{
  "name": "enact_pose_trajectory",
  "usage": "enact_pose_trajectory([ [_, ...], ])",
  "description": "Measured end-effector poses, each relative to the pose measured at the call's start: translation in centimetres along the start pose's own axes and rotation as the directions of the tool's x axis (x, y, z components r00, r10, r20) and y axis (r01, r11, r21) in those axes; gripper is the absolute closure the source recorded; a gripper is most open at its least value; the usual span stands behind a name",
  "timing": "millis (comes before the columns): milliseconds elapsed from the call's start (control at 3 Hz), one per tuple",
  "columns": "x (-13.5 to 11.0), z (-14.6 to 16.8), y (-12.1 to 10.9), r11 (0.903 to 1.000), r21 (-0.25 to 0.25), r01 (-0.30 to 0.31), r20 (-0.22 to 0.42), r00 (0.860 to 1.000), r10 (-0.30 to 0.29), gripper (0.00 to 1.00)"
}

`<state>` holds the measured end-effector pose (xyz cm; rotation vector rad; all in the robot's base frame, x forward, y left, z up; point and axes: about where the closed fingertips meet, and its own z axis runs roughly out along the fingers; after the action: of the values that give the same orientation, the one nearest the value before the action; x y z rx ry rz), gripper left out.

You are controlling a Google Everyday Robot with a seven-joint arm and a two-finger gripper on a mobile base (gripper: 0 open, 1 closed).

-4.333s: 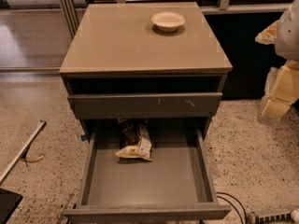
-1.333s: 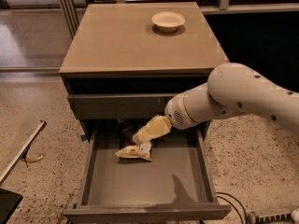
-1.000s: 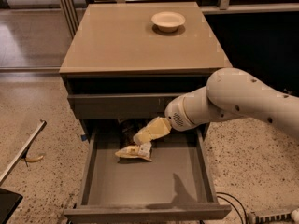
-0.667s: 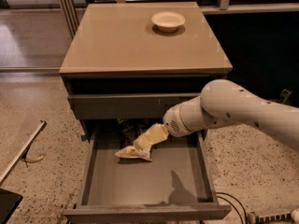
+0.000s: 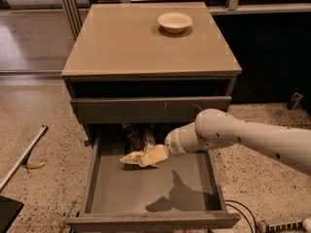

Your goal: Pick brown chip bag from middle drawer and place on counter

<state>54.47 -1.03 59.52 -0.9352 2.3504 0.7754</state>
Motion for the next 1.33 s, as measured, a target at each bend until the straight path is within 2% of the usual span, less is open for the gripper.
enact_pose_trajectory([
  [333, 1.4, 5.8, -2.8, 0.9986, -0.041, -0.034, 0.033, 0.999, 0.035, 0.0],
  [667, 2.3, 10.9, -5.2, 0.9955, -0.077, -0.055, 0.092, 0.994, 0.062, 0.0],
  [1000, 1.9, 14.0, -7.3, 0.9945, -0.075, -0.073, 0.184, 0.979, 0.086, 0.0],
  [1333, 0.5, 15.7, -8.6, 0.9962, -0.054, -0.068, 0.254, 0.964, 0.079, 0.0],
])
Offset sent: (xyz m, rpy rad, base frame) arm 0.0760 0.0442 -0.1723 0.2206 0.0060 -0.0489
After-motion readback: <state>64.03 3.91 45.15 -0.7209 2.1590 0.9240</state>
